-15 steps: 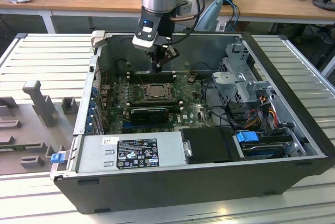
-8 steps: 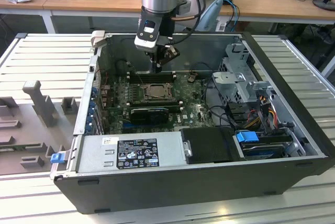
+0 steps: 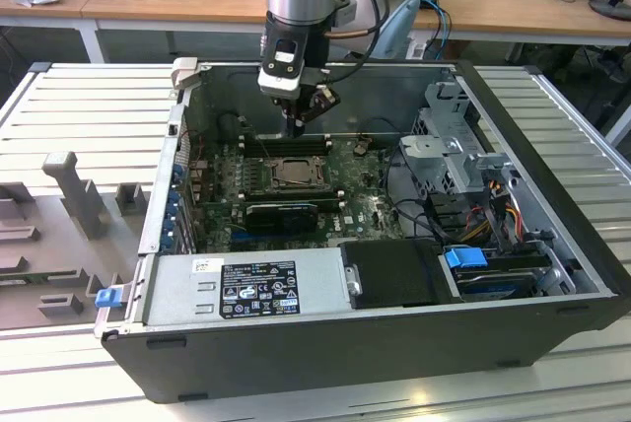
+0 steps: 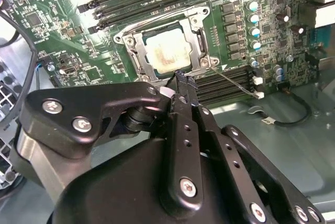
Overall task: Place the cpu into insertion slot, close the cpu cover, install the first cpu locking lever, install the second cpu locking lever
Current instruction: 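Install the first cpu locking lever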
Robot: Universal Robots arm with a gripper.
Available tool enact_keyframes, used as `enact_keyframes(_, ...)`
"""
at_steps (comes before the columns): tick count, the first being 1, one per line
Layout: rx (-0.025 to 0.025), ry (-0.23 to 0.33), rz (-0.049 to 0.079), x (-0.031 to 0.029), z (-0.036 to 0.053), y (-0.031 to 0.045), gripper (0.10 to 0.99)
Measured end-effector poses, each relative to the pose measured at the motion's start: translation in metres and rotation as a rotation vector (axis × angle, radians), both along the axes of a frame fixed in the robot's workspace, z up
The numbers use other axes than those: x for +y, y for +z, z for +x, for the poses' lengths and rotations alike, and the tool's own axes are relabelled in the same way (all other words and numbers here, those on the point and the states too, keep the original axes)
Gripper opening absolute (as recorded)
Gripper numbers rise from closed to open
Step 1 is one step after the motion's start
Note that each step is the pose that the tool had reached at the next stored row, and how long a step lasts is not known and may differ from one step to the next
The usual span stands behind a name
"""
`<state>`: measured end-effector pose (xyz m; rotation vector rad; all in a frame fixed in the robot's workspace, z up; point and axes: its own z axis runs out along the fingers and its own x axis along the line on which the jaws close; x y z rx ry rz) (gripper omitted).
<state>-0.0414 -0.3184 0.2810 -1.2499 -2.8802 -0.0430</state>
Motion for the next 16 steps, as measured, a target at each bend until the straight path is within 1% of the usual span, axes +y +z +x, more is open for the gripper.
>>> enact_keyframes(5, 0.0, 0.038, 0.0, 0.0, 0.0, 0.0, 0.106)
enact_keyframes(16, 0.0, 0.098, 0.0, 0.0, 0.0, 0.0, 0.106)
